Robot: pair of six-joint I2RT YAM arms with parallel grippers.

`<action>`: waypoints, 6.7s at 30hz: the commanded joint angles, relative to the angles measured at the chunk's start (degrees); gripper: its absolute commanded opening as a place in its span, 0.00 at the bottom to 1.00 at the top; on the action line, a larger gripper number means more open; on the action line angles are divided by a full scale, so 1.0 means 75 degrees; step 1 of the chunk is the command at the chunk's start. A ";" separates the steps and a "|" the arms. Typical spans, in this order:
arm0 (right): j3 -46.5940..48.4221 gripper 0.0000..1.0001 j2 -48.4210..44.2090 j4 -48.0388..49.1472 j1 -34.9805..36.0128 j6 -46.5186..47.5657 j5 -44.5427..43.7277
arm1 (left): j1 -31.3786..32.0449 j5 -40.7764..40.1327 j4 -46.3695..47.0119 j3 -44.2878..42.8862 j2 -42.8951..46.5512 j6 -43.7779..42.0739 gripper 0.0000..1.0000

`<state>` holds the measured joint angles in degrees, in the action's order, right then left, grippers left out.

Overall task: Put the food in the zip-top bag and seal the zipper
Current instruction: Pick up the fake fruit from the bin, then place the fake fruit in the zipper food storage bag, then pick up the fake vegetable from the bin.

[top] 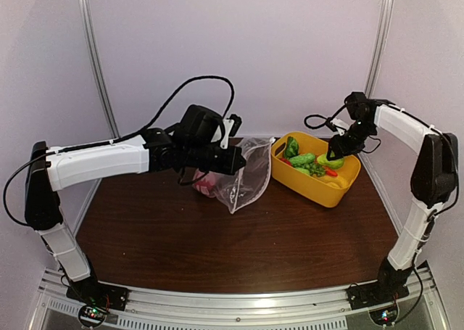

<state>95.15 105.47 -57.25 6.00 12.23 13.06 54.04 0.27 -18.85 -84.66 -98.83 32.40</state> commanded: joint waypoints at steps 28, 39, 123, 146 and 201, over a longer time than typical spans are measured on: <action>-0.2048 0.42 -0.3903 0.2815 0.2487 -0.0047 0.4402 | -0.0185 0.0197 0.1287 -0.0416 -0.0104 0.1679 0.00; -0.1983 0.44 -0.3515 0.3003 0.3213 0.0266 0.4429 | -0.0186 0.0766 0.1711 -0.0366 -0.0099 0.1706 0.00; -0.1690 0.74 -0.2440 0.1491 0.0601 0.1484 0.1359 | -0.0445 0.0913 0.1578 0.1006 0.0895 0.1091 0.00; 0.2396 0.65 0.2728 0.1176 0.0024 0.1604 0.1736 | -0.0444 0.1426 0.1482 0.1011 0.1032 0.1023 0.00; -0.0804 0.38 -0.4145 -0.1276 0.0630 0.2824 0.4855 | -0.0444 0.1631 0.1898 0.0050 -0.0266 0.1367 0.00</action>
<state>86.72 74.39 -63.35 5.67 32.29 44.23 51.09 10.96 -7.11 -81.76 -99.18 41.54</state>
